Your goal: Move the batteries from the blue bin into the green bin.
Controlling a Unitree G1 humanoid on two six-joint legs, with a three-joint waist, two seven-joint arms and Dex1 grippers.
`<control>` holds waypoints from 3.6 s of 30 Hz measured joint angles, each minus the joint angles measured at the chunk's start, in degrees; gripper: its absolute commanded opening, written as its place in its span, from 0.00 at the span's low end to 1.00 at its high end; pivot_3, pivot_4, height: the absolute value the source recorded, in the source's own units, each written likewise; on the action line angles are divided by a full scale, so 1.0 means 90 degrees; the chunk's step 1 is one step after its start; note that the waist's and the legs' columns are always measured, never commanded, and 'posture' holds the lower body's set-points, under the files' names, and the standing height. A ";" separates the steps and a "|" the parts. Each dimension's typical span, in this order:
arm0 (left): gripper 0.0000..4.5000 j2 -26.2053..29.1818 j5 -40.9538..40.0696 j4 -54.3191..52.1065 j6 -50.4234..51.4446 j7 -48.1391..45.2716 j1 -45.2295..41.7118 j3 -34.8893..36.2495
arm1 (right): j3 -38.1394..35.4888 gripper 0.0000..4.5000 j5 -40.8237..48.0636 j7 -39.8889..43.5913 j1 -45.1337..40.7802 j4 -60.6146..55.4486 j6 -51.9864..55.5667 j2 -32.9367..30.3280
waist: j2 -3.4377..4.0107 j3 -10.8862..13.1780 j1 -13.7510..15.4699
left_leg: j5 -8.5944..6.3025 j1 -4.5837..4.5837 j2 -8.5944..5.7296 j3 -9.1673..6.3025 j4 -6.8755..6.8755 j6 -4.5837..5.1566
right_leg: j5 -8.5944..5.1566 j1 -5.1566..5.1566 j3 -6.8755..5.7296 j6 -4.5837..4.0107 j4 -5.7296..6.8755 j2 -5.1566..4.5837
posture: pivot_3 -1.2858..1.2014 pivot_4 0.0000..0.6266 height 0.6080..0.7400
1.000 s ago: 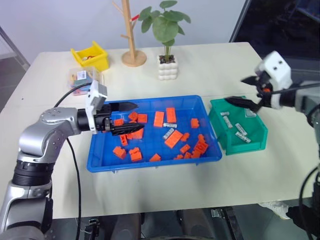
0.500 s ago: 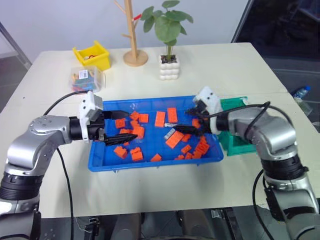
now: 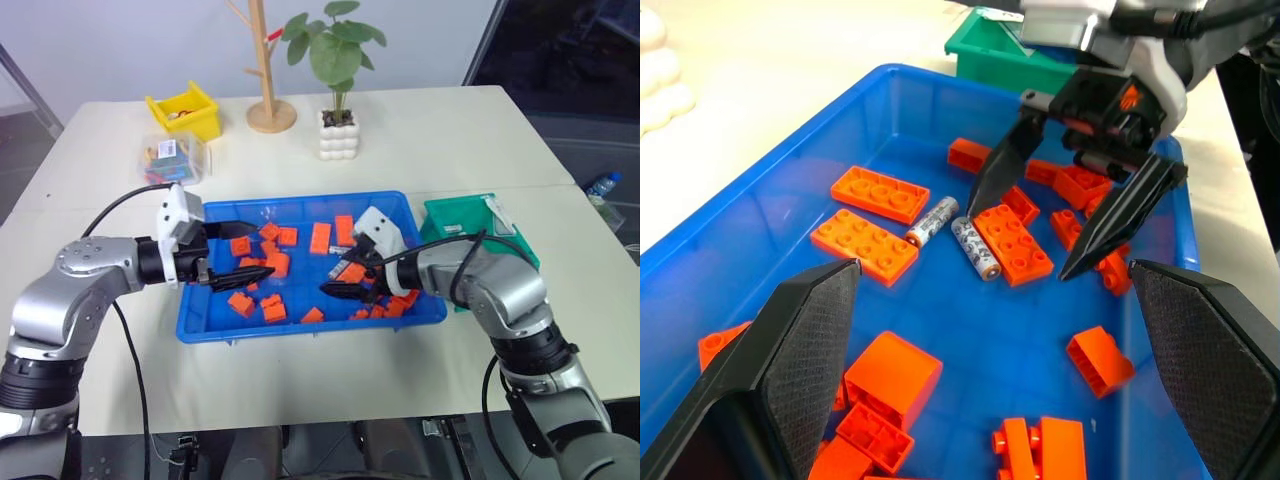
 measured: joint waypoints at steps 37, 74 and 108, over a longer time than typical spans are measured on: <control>1.00 -0.0123 -0.0372 -0.0431 0.0138 0.0518 0.0441 0.0232 | 0.1190 0.04 -0.1371 0.0787 -0.0564 0.1655 -0.1898 0.0121 | -0.0002 -0.0002 0.0002 | 0.0000 0.0004 0.0000 -0.0001 0.0000 0.0000 | 0.0000 0.0002 0.0000 0.0000 0.0001 0.0001 | 0.52 0.24 1.00; 1.00 -0.0913 -0.0157 0.1362 -0.0126 -0.0361 -0.1271 -0.0400 | -0.2275 0.45 -0.0862 0.0981 0.0871 0.0230 -0.0536 -0.3438 | 0.0000 0.0001 0.0013 | -0.0001 -0.0005 0.0001 0.0012 0.0001 0.0003 | 0.0001 0.0011 0.0002 0.0003 -0.0033 0.0000 | 0.52 0.24 1.00; 1.00 -0.0396 -0.0231 0.0288 0.0312 0.0115 -0.0284 0.0092 | -0.0193 0.99 -0.0374 0.0952 -0.0403 0.1310 -0.1290 -0.0763 | 0.0000 0.0001 0.0005 | -0.0001 -0.0009 0.0006 0.0005 -0.0008 0.0003 | 0.0004 0.0012 -0.0002 0.0002 -0.0054 0.0004 | 0.52 0.24 1.00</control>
